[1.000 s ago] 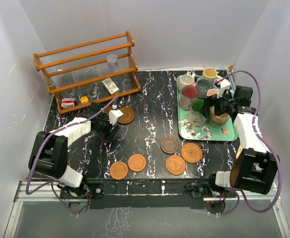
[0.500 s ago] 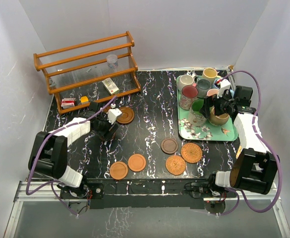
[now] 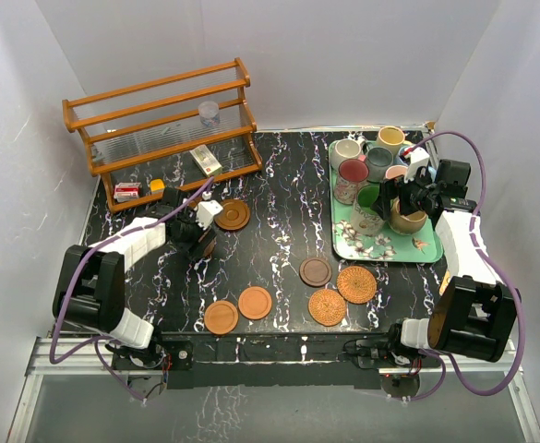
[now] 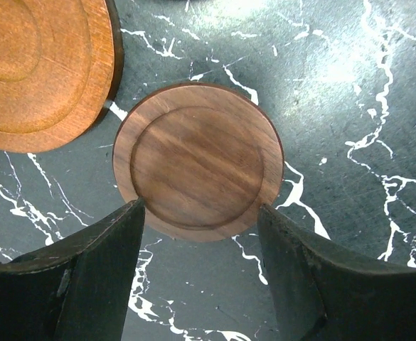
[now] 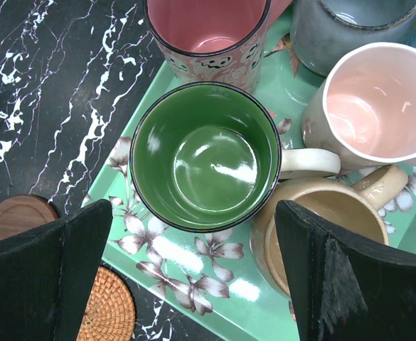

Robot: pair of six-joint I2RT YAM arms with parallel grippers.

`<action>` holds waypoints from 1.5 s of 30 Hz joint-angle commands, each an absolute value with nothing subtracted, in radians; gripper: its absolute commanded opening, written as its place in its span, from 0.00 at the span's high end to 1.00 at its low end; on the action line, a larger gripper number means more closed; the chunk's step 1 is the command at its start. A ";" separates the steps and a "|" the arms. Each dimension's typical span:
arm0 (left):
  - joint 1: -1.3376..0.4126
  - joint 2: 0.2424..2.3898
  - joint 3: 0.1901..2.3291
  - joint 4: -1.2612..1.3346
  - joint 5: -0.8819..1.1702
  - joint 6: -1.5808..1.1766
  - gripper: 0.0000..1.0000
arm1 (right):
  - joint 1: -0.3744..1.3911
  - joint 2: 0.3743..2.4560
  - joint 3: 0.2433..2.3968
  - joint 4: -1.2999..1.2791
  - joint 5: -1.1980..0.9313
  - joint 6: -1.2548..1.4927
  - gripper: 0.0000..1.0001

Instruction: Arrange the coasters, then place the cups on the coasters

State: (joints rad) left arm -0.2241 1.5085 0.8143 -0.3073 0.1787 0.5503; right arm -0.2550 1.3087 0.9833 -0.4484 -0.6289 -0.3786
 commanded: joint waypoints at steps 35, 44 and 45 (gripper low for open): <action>-0.189 1.544 1.047 -0.527 0.373 0.537 0.35 | -0.257 1.285 0.984 -0.420 -0.646 -0.379 0.02; -0.190 1.624 1.050 -0.518 0.362 0.507 0.34 | -0.258 1.285 0.984 -0.420 -0.646 -0.378 0.02; -0.190 1.626 1.043 -0.520 0.356 0.505 0.34 | -0.258 1.287 0.984 -0.420 -0.646 -0.379 0.02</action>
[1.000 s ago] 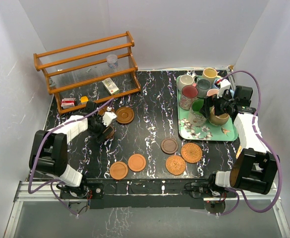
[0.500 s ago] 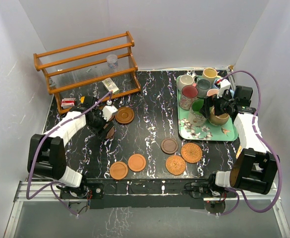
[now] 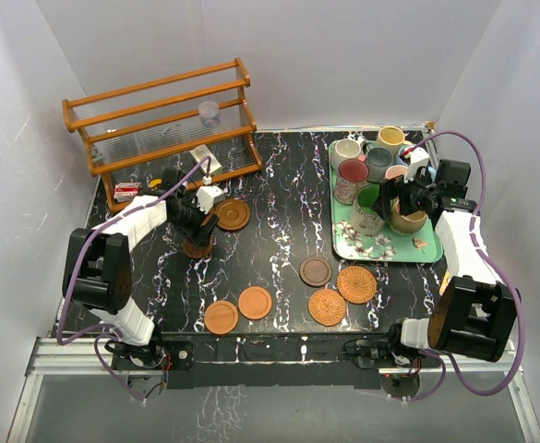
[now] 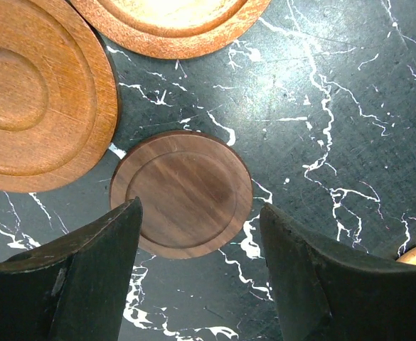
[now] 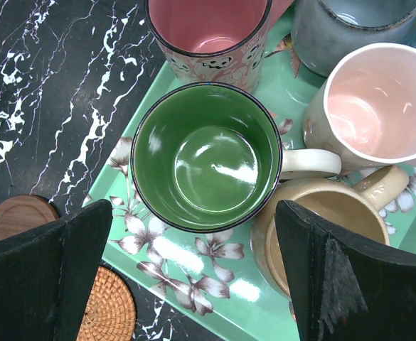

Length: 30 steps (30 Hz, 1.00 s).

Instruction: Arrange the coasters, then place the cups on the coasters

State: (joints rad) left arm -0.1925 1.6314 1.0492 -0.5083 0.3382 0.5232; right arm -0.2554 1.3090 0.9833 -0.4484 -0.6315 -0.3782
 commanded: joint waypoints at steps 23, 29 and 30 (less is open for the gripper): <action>-0.153 1.543 0.895 -0.533 0.207 0.523 0.31 | -0.258 1.277 0.986 -0.422 -0.656 -0.377 0.02; -0.153 1.603 0.953 -0.517 0.261 0.509 0.31 | -0.258 1.276 0.985 -0.421 -0.655 -0.377 0.02; -0.153 1.613 0.961 -0.518 0.272 0.508 0.32 | -0.258 1.276 0.986 -0.422 -0.654 -0.377 0.02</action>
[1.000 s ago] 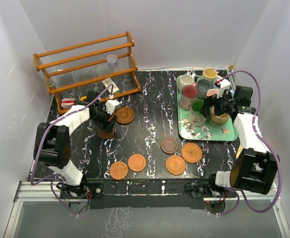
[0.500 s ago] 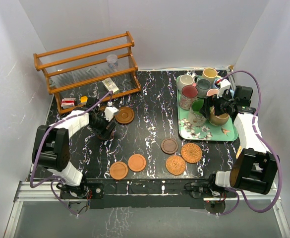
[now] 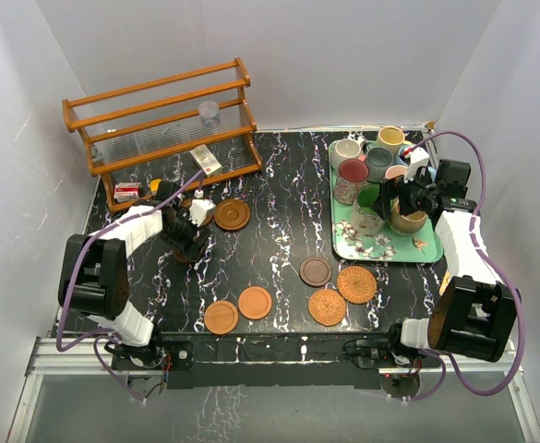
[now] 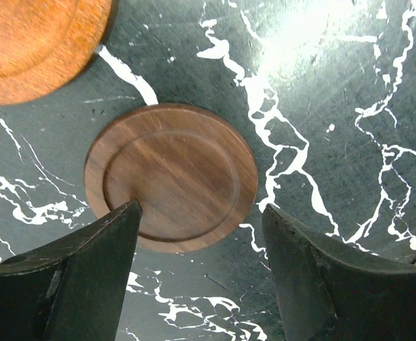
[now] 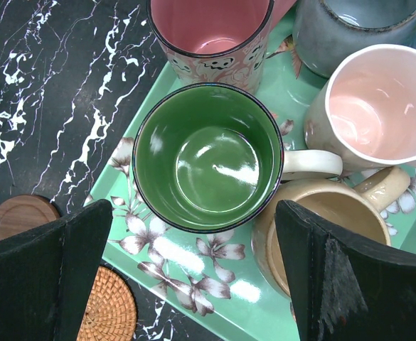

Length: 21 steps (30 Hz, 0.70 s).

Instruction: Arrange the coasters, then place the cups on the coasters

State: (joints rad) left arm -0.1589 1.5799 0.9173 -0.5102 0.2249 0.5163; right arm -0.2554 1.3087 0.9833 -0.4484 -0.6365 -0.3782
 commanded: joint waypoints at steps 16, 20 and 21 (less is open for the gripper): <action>-0.197 1.608 0.921 -0.494 0.393 0.467 0.35 | -0.258 1.286 0.985 -0.420 -0.652 -0.377 0.02; -0.199 1.619 0.922 -0.482 0.353 0.457 0.35 | -0.258 1.285 0.984 -0.420 -0.651 -0.376 0.02; -0.199 1.620 0.921 -0.475 0.328 0.454 0.35 | -0.258 1.285 0.984 -0.420 -0.650 -0.378 0.02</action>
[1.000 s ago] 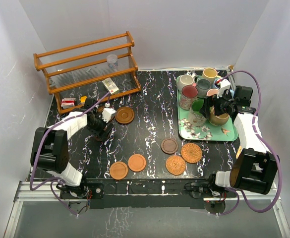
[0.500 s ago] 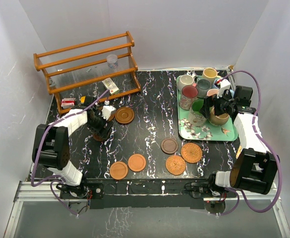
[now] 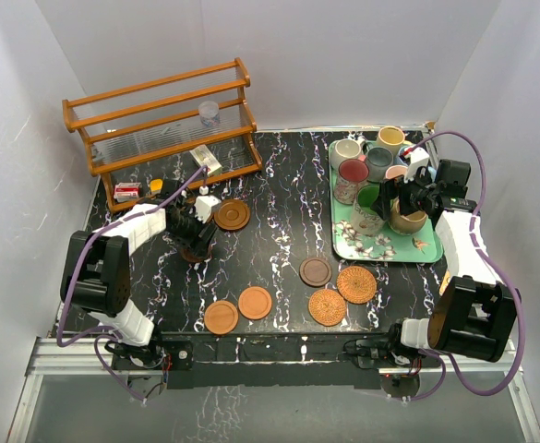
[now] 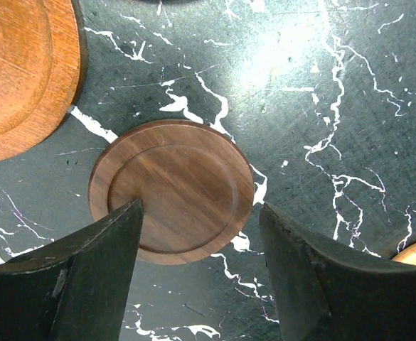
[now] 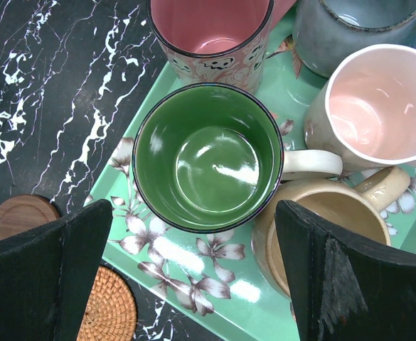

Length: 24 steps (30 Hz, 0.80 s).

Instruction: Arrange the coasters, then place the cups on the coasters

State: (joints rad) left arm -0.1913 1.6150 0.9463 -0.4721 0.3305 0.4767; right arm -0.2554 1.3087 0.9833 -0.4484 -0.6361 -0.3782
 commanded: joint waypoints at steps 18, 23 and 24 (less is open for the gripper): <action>-0.198 1.563 0.858 -0.436 0.072 0.489 0.36 | -0.258 1.286 0.986 -0.423 -0.650 -0.378 0.02; -0.198 1.559 0.878 -0.443 0.104 0.489 0.35 | -0.258 1.286 0.986 -0.423 -0.652 -0.379 0.02; -0.198 1.559 0.888 -0.445 0.117 0.491 0.35 | -0.258 1.286 0.986 -0.423 -0.652 -0.379 0.02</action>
